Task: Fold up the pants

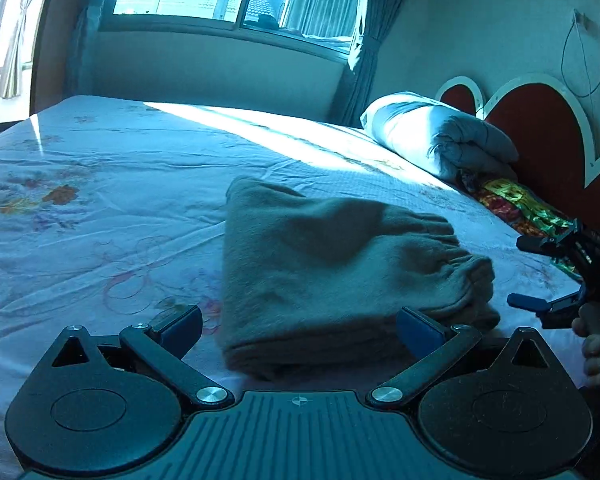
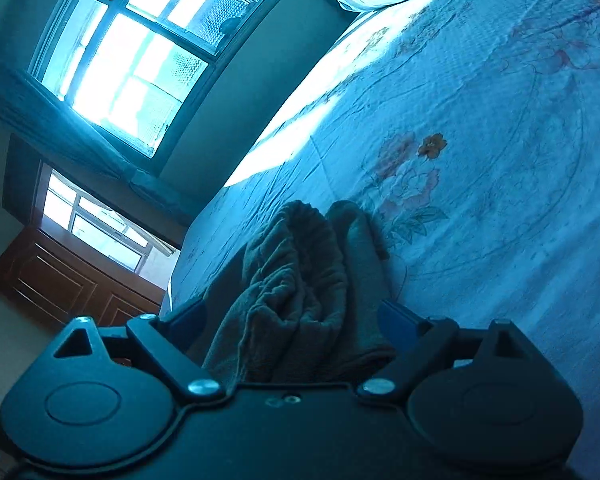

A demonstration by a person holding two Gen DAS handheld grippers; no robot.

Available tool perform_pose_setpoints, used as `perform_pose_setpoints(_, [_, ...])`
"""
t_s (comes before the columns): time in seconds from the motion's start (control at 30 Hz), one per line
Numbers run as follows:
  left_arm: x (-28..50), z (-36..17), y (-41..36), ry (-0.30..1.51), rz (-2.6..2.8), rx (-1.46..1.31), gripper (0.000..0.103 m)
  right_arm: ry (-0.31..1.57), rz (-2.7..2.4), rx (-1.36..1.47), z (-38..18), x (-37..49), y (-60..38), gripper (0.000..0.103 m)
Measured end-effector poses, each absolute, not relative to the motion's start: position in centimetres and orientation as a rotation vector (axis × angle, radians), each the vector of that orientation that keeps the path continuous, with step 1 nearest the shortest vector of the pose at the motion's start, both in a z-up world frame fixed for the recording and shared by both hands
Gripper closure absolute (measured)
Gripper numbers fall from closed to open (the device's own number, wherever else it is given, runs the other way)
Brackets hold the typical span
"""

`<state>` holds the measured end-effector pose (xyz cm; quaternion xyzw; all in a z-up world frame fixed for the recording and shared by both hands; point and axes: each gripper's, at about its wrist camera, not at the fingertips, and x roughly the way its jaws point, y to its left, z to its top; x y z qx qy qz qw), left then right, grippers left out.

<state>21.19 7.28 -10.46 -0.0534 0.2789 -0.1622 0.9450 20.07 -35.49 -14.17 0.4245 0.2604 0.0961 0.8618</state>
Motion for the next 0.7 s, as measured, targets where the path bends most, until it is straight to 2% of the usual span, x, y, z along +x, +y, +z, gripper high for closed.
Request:
perform_pose_setpoints(0.1, [20.9,-11.6,8.9,0.607,-0.286,-0.082,0.0,0.585,0.223,0.887,-14.5,20.9,-34.2,0.022])
perform_pose_setpoints(0.13, [20.9,-11.9,9.1,0.612,-0.28,-0.077,0.0,0.605,0.211,0.882,-14.6,21.1,-33.8,0.027])
perform_pose_setpoints(0.2, [21.2,-12.6,9.4,0.631,-0.273,-0.066,0.002,0.632,0.178,0.876,-14.7,21.5,-33.2,0.032])
perform_pose_setpoints(0.37, [22.7,-13.6,9.5,0.654,-0.225,-0.096,0.019,0.636,0.161,0.881,-14.7,21.4,-32.7,0.032])
perform_pose_setpoints(0.5, [24.2,-14.3,9.5,0.669,-0.247,-0.162,0.021,0.637,0.162,0.887,-14.8,21.3,-32.7,0.032])
perform_pose_setpoints(0.6, [24.9,-14.7,7.8,0.689,-0.296,-0.098,0.021,0.641,0.178,0.928,-15.3,22.2,-32.7,0.032])
perform_pose_setpoints(0.7, [24.8,-14.6,7.3,0.7,-0.287,-0.062,0.027,0.648,0.204,0.997,-15.7,22.8,-32.8,0.032])
